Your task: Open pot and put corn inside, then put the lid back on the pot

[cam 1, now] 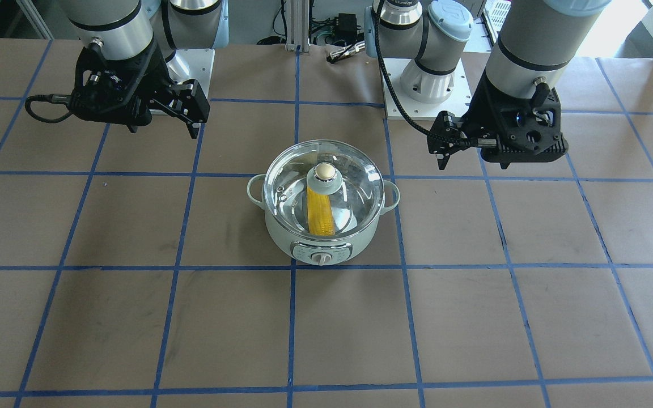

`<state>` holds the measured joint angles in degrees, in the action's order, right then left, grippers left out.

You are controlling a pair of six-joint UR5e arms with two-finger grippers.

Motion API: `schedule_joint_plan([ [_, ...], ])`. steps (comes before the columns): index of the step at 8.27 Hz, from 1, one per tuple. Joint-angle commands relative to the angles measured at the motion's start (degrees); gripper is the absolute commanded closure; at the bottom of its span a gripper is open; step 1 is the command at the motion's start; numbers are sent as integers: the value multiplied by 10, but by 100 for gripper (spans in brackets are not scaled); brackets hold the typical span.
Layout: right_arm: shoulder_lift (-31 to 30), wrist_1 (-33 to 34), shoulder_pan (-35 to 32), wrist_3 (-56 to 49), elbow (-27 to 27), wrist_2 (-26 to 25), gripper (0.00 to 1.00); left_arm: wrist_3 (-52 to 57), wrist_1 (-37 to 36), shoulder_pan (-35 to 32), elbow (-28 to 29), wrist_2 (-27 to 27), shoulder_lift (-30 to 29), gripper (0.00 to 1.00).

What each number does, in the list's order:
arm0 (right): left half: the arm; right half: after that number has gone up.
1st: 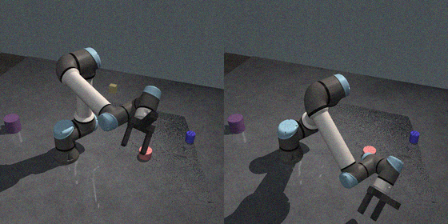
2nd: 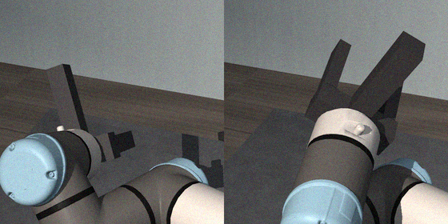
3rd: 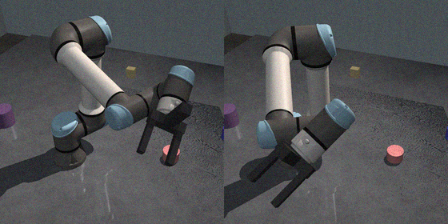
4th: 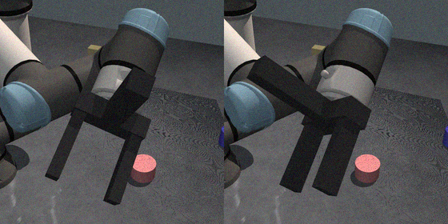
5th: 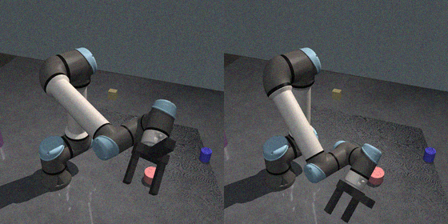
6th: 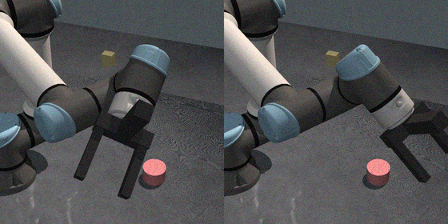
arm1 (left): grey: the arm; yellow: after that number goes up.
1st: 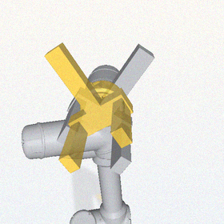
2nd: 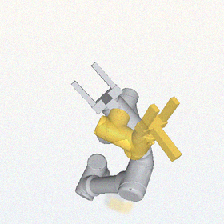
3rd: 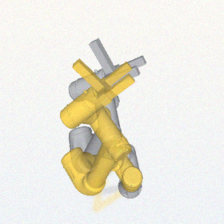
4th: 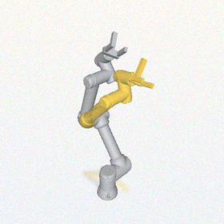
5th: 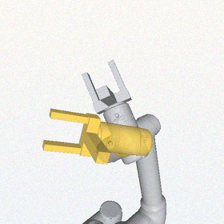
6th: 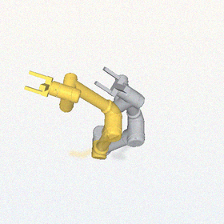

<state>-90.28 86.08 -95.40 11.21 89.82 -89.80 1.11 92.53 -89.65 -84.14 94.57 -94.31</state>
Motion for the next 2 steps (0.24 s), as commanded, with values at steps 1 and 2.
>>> schedule_joint_plan([
  [1,-1,0,0,0,0,1,0,-1,0,0,-1,0,0,0],
  [2,-1,0,0,0,1,1,0,-1,0,0,-1,1,-1,0],
])
